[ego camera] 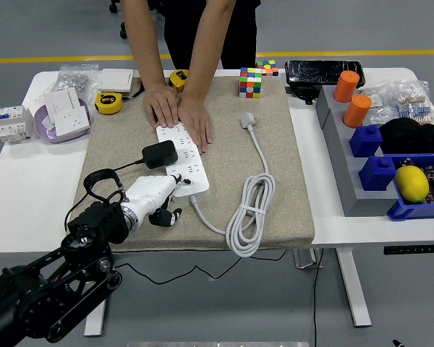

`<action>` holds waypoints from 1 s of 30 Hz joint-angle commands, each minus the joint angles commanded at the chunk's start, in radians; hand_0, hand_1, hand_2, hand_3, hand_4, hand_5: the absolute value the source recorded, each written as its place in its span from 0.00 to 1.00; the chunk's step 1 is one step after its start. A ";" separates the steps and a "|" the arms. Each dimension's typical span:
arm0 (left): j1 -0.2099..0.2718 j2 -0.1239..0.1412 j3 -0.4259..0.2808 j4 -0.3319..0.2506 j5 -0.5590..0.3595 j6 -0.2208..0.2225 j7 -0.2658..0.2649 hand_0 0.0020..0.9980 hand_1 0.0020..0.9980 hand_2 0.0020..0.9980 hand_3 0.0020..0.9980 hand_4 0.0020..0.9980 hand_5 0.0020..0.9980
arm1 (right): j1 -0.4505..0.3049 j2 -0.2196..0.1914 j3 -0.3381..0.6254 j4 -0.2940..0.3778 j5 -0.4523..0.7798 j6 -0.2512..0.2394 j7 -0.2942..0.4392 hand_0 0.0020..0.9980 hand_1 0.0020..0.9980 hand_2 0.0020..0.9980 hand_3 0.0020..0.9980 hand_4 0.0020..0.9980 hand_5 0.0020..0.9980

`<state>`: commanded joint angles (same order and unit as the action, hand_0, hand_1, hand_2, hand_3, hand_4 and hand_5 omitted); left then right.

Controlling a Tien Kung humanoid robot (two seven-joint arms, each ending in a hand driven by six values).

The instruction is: Pick up the plug,place it near the board,insert it into the board,press the button

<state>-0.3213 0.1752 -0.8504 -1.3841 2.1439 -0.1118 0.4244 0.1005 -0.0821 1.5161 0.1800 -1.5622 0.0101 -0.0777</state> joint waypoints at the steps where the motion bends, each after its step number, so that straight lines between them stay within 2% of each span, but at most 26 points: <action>1: 0.001 0.000 -0.001 0.004 0.002 -0.004 0.002 0.16 0.05 0.14 0.85 0.62 0.00 | 0.000 0.000 0.000 0.000 0.001 0.000 0.000 0.84 0.75 0.76 0.79 1.00 0.96; 11: 0.004 -0.002 -0.002 0.003 0.005 -0.006 -0.002 0.16 0.05 0.14 0.83 0.62 0.00 | -0.002 0.001 -0.002 0.000 0.002 0.000 0.000 0.84 0.75 0.76 0.79 1.00 0.96; 17: 0.015 0.000 -0.041 -0.075 0.038 0.003 -0.005 0.17 0.05 0.14 0.81 0.62 0.00 | -0.003 0.002 -0.004 0.000 0.004 0.000 0.000 0.84 0.75 0.76 0.79 1.00 0.95; 20: 0.011 0.000 -0.051 -0.105 0.058 0.033 -0.027 0.17 0.05 0.14 0.81 0.62 0.00 | -0.003 0.001 -0.003 0.000 0.001 0.000 -0.002 0.84 0.75 0.76 0.79 1.00 0.95; 21: 0.011 0.000 -0.052 -0.109 0.061 0.045 -0.037 0.24 0.10 0.21 0.81 0.48 0.01 | -0.002 0.001 -0.003 0.000 0.002 0.000 -0.001 0.84 0.75 0.76 0.79 1.00 0.95; 23: 0.011 -0.001 -0.056 -0.114 0.067 0.067 -0.055 0.24 0.10 0.21 0.81 0.48 0.01 | -0.001 0.001 -0.005 0.000 0.005 0.000 -0.001 0.84 0.75 0.76 0.79 1.00 0.95; 26: 0.015 -0.004 -0.062 -0.116 0.053 0.124 -0.101 0.24 0.10 0.21 0.81 0.48 0.01 | 0.001 0.001 -0.008 0.000 0.008 -0.001 -0.001 0.84 0.75 0.76 0.79 1.00 0.95; 27: 0.017 -0.005 -0.067 -0.115 0.043 0.152 -0.122 0.45 0.33 0.40 0.84 0.86 0.21 | 0.002 0.001 -0.009 0.000 0.008 -0.001 -0.001 0.84 0.75 0.76 0.79 1.00 0.95; 30: 0.027 -0.012 -0.093 -0.108 0.024 0.228 -0.189 0.45 0.33 0.40 0.84 0.86 0.21 | 0.001 0.002 -0.008 0.000 0.007 -0.001 -0.002 0.84 0.75 0.76 0.79 1.00 0.95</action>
<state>-0.2947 0.1630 -0.9435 -1.4918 2.1676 0.1163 0.2355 0.1017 -0.0801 1.5079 0.1800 -1.5549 0.0095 -0.0794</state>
